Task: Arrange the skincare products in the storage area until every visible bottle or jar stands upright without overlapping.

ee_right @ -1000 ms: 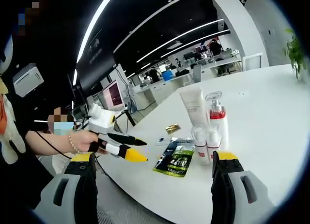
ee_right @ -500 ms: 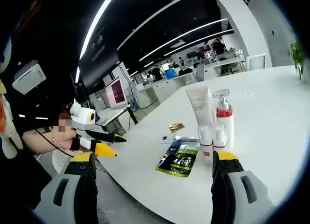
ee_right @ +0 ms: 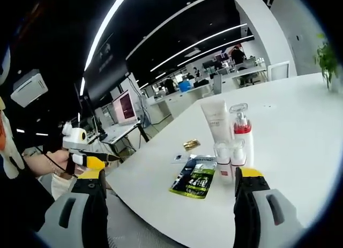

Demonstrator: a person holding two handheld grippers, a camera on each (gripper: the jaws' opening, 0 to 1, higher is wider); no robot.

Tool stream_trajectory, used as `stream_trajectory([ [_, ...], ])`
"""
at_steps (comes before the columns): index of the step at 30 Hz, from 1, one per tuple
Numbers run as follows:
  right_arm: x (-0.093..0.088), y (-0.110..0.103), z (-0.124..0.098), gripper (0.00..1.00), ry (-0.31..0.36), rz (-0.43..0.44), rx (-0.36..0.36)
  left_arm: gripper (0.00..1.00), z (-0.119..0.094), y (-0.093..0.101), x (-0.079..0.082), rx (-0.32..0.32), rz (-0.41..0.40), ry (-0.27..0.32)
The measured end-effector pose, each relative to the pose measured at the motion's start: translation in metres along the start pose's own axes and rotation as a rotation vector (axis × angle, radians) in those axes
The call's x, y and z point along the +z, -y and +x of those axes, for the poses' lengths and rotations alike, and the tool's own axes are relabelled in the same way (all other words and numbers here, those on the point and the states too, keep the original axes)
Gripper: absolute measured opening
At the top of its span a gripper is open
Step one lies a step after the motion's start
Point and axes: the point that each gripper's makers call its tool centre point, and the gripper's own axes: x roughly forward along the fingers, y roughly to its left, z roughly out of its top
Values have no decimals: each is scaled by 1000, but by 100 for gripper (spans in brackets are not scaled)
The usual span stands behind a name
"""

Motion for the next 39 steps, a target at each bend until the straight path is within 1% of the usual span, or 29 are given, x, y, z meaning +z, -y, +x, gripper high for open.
stream_trajectory([
  [1, 1, -1, -1, 100, 0, -2, 0, 99, -1, -2, -3, 7, 5, -11],
  [2, 1, -2, -1, 100, 0, -6, 2, 99, -2, -3, -3, 7, -2, -4],
  [4, 2, -2, -3, 100, 3, -13, 5, 99, -4, -3, -6, 5, -14, -9],
  [6, 7, -6, -5, 100, 28, -8, 20, 99, -4, -6, -8, 18, 1, -10],
  [7, 10, -8, -7, 100, 42, -3, 25, 99, -3, -6, -10, 14, 2, -24],
  [8, 11, -6, -8, 100, 47, -8, 14, 99, -4, -5, -11, 15, -4, -31],
  [9, 11, -5, -9, 100, 42, -17, 8, 99, -4, -3, -10, 9, -9, -25],
  [13, 10, -5, -11, 100, 33, -14, 8, 99, -3, -3, -12, 17, 1, -35],
  [15, 9, -5, -11, 100, 26, -19, 7, 99, -1, 2, -15, 14, 7, -59],
  [19, 8, -5, -13, 100, 17, -21, 8, 99, 3, 5, -13, 1, 25, -67],
  [25, 6, -5, -16, 100, 8, -27, 10, 99, 10, 8, -10, 6, 15, -77],
  [28, 2, -7, -15, 100, 3, -23, 8, 99, 16, 11, -12, 5, 22, -99],
  [32, -4, -5, -13, 100, -13, -32, 7, 99, 26, 15, -8, 8, 31, -102],
  [34, -5, -4, -13, 100, -16, -44, 0, 99, 34, 16, -10, 16, 59, -127],
  [35, -7, -3, -13, 100, -25, -44, -4, 98, 38, 16, -8, 22, 68, -124],
  [39, -8, 0, -15, 100, -15, -36, -8, 96, 55, 8, -3, 36, 58, -126],
])
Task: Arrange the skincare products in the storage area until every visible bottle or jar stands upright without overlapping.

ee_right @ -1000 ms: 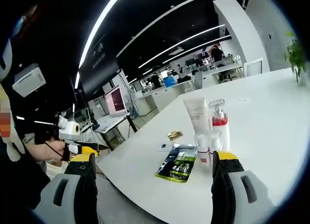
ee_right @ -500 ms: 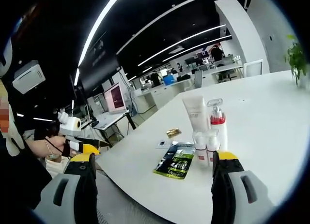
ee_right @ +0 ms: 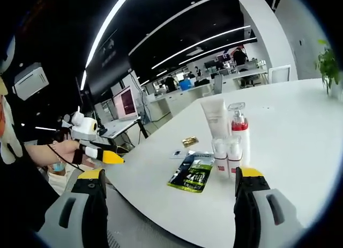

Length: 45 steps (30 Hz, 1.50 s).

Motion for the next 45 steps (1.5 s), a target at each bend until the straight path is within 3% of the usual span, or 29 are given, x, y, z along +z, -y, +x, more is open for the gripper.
stream_trajectory([
  [13, -6, 8, 1, 100, -13, 11, -20, 92, 47, -6, 0, -10, 15, -103],
  [18, -5, 12, -1, 100, -3, 29, -43, 86, 62, -18, -3, 44, 17, -142],
  [22, -5, 15, -1, 100, -1, 53, -48, 81, 78, -30, 4, 86, 63, -125],
  [28, -7, 12, 1, 100, -20, 64, -53, 73, 105, -52, 5, 130, 54, -135],
  [32, -7, 14, 2, 100, -24, 85, -62, 66, 111, -58, 11, 165, 52, -114],
  [40, -10, 15, 3, 100, -44, 112, -68, 61, 141, -74, 20, 232, 23, -91],
  [45, -12, 18, 3, 100, -53, 127, -75, 59, 147, -73, 21, 265, -2, -92],
])
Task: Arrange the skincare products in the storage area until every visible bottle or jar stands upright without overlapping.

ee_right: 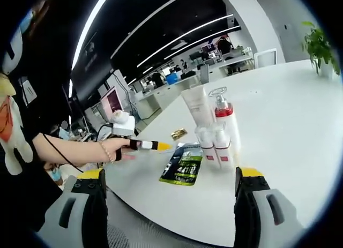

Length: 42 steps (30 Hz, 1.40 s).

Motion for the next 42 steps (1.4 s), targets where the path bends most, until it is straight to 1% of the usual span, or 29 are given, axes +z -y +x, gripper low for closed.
stream_trajectory([
  [3, 0, 2, 0, 100, 3, 11, -6, 57, 4, -2, -2, 33, -14, -8],
  [5, 0, 3, 0, 100, 1, 14, -10, 55, 10, -4, -3, 48, -24, -11],
  [7, 0, 3, 0, 100, 0, 16, -13, 56, 17, -5, -2, 59, -23, -14],
  [8, 0, 4, 0, 100, 0, 17, -15, 56, 20, -2, 2, 53, -12, -20],
  [9, 0, 4, 0, 100, -1, 19, -15, 57, 21, -1, 3, 55, -7, -24],
  [10, 0, 4, 0, 100, -1, 20, -16, 57, 21, -4, 1, 60, 4, -24],
  [13, 0, 7, 0, 100, -2, 22, -22, 56, 24, -5, 0, 68, 12, -29],
  [20, 0, 8, 0, 100, -1, 26, -28, 56, 22, -2, -2, 78, 13, -29],
  [21, -1, 10, 0, 100, -3, 25, -29, 54, 22, -2, -2, 82, 16, -32],
  [22, -1, 10, 0, 100, -2, 27, -30, 51, 22, -8, -6, 114, 54, -59],
  [23, 0, 10, 0, 100, 0, 27, -31, 50, 23, -10, 0, 113, 90, -28],
  [24, 0, 10, 0, 100, 1, 27, -33, 48, 16, -4, -5, 108, 37, -53],
  [25, 0, 10, 0, 100, 1, 27, -33, 47, 13, -3, -3, 107, 32, -43],
  [26, 0, 10, 0, 100, 1, 28, -32, 46, 20, -10, -2, 107, 37, -38],
  [28, 0, 10, 0, 100, 2, 27, -33, 42, 25, -16, 0, 107, 42, -35],
  [29, 0, 9, 0, 100, 1, 26, -33, 37, 27, -18, 0, 109, 41, -35],
  [30, 0, 9, 0, 100, 1, 26, -33, 35, 30, -19, 0, 97, 54, -35],
  [31, 0, 9, 0, 100, 1, 26, -33, 34, 33, -22, -1, 101, 51, -34],
  [33, 0, 9, 0, 100, 3, 25, -34, 34, 31, -19, 0, 90, 60, -23],
  [34, 0, 10, 0, 100, 4, 25, -35, 34, 22, -15, 2, 100, 73, 1],
  [37, 1, 10, 0, 100, 9, 25, -36, 34, 10, -9, -4, 102, 67, 11],
  [38, 1, 10, 0, 100, 10, 24, -36, 34, 13, -10, -4, 90, 45, -12],
  [40, 2, 9, 0, 100, 15, 23, -33, 34, 16, -14, -4, 76, 31, -24],
  [41, 3, 8, -1, 100, 21, 26, -29, 34, 15, -15, -4, 75, 31, -24],
  [42, 3, 8, -1, 100, 22, 27, -31, 34, 8, -13, -6, 84, 35, -12],
])
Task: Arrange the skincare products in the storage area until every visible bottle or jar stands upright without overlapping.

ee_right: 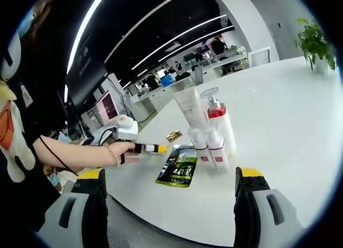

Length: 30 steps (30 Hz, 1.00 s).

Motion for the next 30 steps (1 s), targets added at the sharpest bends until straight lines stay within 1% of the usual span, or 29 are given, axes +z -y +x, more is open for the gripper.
stream_trajectory([
  [1, 0, 0, 0, 100, -1, -1, -1, 34, -2, 1, 0, -1, -3, 4],
  [2, -1, 0, 0, 100, -2, -2, -1, 34, 0, 0, 1, -9, -16, 2],
  [4, 0, -1, 0, 100, -2, -1, 4, 34, -2, 1, 3, -12, -5, 12],
  [5, -1, 0, 0, 100, -2, -7, 3, 34, -5, 2, 4, -15, 14, 19],
  [6, -1, 0, 0, 100, -4, -9, 4, 34, -8, 2, 3, -13, 12, 26],
  [7, -1, -1, 0, 100, -3, -9, 7, 34, -12, 2, 4, -20, 18, 33],
  [8, 0, -1, 0, 100, -1, -9, 8, 34, -10, 2, 6, -30, 19, 37],
  [9, 0, -2, 0, 100, 1, -10, 9, 34, -12, 5, 9, -48, 18, 59],
  [10, 1, -4, 0, 100, 6, -7, 15, 34, -19, 6, 11, -58, 18, 76],
  [11, 2, -4, 0, 100, 10, -6, 20, 34, -22, 6, 10, -60, 23, 75],
  [12, 2, -5, 0, 100, 11, -7, 26, 34, -27, 8, 11, -75, 31, 91],
  [15, 0, -9, 0, 100, 3, -21, 45, 34, -37, 7, 10, -74, 59, 93],
  [16, 0, -10, 1, 100, 0, -29, 49, 34, -39, 13, 13, -98, 78, 92],
  [19, -2, -12, 1, 100, -7, -44, 60, 34, -47, 10, 10, -102, 83, 103],
  [20, -2, -13, 1, 100, -8, -50, 62, 34, -53, 13, 12, -115, 103, 111],
  [23, -1, -14, 2, 99, -4, -67, 67, 34, -59, 14, 14, -132, 117, 121],
  [24, -2, -15, 2, 97, -7, -67, 78, 34, -59, 13, 12, -135, 115, 127],
  [25, -3, -17, 3, 94, -13, -69, 85, 34, -64, 14, 15, -151, 119, 143],
  [26, -3, -17, 3, 92, -15, -72, 90, 34, -68, 15, 18, -157, 121, 146],
  [30, -5, -23, 9, 93, -23, -86, 114, 34, -90, 22, 25, -199, 142, 182],
])
